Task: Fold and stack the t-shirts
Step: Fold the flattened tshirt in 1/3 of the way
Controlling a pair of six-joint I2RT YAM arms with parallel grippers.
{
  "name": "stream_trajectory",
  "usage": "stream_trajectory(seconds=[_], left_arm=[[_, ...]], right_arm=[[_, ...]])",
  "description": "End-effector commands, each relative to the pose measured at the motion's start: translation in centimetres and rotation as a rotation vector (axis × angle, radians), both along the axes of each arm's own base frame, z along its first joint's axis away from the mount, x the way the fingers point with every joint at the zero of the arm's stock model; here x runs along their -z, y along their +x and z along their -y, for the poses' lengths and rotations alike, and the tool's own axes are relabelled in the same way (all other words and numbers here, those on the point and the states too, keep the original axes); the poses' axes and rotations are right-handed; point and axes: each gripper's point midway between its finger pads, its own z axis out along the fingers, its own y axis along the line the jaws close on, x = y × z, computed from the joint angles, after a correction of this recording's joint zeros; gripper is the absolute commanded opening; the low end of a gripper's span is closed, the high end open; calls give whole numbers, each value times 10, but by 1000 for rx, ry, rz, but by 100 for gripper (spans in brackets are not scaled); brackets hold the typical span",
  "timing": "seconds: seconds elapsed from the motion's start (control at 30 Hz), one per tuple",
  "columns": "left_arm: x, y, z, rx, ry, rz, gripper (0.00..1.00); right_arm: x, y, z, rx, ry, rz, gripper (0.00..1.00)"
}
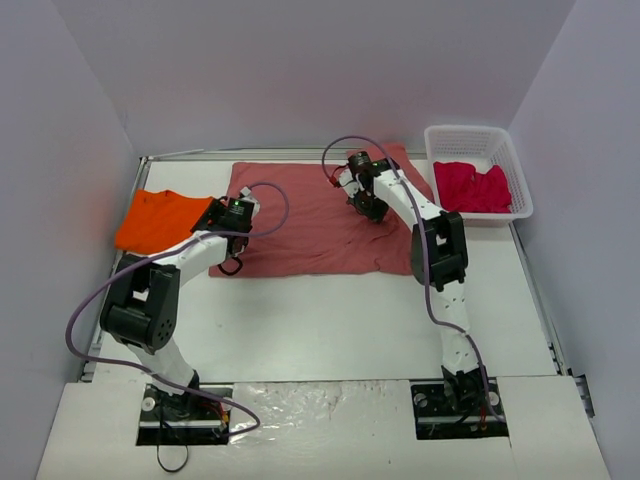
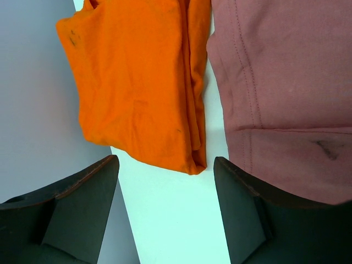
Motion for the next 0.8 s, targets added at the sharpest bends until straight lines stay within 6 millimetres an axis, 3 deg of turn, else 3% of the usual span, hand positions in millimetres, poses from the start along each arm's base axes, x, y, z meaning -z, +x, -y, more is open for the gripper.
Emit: stream_trajectory(seconds=[0.0, 0.77], left_arm=[[-2, 0, -4, -21, -3, 1, 68], [2, 0, -5, -24, -2, -12, 68]], right_arm=[[7, -6, 0, -19, -31, -42, 0], [29, 10, -34, -74, -29, -22, 0]])
